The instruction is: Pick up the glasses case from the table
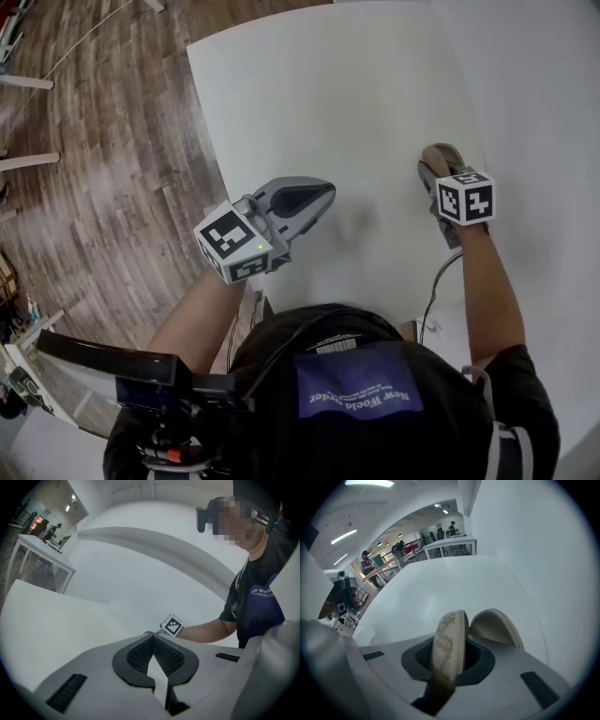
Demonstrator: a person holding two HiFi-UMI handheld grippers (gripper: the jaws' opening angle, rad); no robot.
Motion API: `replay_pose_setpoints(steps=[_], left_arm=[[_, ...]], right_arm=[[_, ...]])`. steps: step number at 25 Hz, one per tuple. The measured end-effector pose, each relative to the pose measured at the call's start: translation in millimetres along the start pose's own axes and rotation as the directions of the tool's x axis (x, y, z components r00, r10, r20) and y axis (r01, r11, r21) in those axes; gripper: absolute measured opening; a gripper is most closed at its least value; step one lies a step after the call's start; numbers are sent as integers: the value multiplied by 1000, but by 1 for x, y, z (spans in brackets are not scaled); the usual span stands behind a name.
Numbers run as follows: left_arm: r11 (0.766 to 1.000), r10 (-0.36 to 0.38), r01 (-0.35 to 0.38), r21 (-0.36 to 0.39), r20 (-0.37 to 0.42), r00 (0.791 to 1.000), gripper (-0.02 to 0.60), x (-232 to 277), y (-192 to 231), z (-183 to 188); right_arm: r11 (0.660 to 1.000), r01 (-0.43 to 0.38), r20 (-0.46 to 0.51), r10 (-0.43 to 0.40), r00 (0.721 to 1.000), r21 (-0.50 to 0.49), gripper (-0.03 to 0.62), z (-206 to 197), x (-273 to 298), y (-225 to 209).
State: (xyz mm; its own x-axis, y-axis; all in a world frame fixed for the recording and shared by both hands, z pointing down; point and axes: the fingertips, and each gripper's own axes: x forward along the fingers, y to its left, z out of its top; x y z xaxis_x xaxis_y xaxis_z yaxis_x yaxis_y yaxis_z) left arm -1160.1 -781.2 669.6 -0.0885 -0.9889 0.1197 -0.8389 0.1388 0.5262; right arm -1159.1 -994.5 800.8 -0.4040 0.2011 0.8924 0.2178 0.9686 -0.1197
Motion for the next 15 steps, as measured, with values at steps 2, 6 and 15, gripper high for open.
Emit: replay_pose_setpoints(steps=[2,6,15], left_arm=[[1000,2,-2,14,10,1000,3,-8,-7,7],[999,18,-19,28,30,999,3,-35,-31,25],[996,70,-75,47,83,994,3,-121,-91,48]], right_arm=[[1000,-2,1,2,1000,-2,51,3,-2,0],[999,18,-3,-18,1000,-32,39,7,-10,6],[997,72,24,-72,997,-15,23,3,-47,28]])
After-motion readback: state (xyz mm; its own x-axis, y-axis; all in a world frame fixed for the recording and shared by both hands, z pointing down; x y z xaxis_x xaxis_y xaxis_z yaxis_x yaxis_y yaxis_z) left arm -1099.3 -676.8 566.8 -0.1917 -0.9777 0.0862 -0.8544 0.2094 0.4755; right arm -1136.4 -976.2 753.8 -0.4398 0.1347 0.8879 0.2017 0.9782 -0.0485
